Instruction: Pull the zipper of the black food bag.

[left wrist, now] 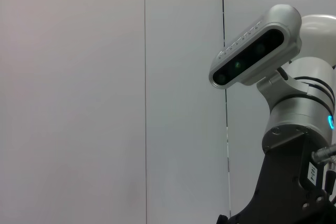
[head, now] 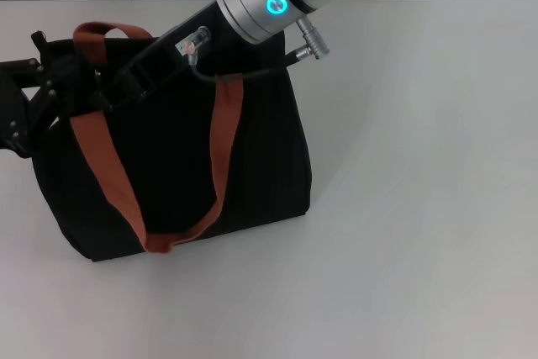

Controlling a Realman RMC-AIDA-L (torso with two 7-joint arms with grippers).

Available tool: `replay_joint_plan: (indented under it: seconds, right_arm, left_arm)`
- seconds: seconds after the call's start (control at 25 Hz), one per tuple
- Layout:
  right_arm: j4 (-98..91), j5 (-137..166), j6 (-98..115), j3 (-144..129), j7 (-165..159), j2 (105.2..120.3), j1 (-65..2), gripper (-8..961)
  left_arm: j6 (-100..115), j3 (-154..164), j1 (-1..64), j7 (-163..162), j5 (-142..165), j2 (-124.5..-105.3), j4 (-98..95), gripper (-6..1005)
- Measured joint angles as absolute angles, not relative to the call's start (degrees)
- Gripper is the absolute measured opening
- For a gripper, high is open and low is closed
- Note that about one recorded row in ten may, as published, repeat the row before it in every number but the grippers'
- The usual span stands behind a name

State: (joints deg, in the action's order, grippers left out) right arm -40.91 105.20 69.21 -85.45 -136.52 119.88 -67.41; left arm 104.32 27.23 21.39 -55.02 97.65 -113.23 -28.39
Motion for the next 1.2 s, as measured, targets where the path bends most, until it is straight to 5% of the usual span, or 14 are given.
replay_joint_plan:
  seconds: [0.8, 1.2]
  right_arm:
    - [-43.03, 103.95, 67.39, -87.58, -136.49, 119.88, -66.02, 306]
    - [-44.76, 103.87, 67.23, -87.65, -136.49, 119.89, -64.25, 231]
  left_arm:
    - [104.62, 27.19, 21.77, -55.07, 97.32, -113.46, -28.23, 19]
    - [104.81, 27.07, 21.11, -55.11, 96.86, -113.42, -28.21, 19]
